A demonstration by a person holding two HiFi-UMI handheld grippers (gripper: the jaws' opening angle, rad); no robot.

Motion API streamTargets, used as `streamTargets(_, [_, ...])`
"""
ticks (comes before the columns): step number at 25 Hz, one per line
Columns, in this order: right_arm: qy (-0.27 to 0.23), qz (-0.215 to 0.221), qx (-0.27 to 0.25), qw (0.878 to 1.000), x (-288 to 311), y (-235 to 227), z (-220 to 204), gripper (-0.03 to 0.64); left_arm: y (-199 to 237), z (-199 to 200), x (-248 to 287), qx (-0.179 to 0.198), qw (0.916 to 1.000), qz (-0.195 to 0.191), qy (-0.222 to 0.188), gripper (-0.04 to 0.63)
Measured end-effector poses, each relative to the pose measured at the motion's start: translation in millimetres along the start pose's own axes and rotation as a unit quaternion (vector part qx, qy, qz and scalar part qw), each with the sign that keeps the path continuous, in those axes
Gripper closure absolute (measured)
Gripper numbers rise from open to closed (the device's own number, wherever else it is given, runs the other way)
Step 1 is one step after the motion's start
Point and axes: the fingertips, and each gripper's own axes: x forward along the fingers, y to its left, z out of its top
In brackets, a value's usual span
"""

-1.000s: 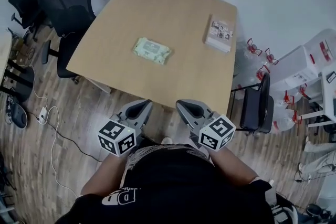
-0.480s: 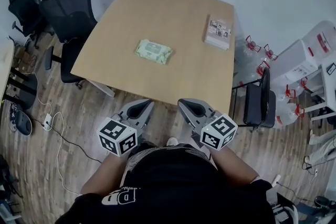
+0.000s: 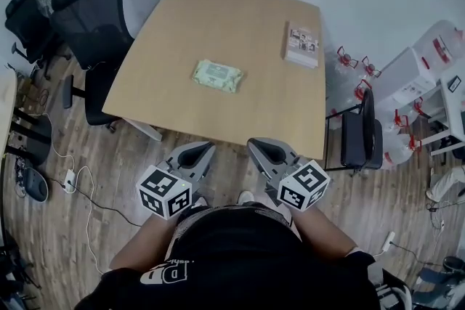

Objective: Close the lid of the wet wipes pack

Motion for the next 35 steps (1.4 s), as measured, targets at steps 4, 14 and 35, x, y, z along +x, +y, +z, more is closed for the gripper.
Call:
streamTargets(4, [0.008,-0.007,0.003,1.0,4.6,5.4,-6.4,0.611,7.0,0.7,-4.2,0.0,1.0,-0.005,0.003,0.578])
streamTargets(14, [0.022,-0.013,0.017,1.0,13.1,14.7,-24.4,0.611,16.4,-4.4,-9.8,-0.003,0.9999,-0.009,0.013,0.578])
streamTargets(35, [0.034,-0.01,0.021,0.999,22.4,19.7,-30.6,0.611,22.4,-9.2,-12.3,-0.01,0.9997,-0.011,0.02,0.578])
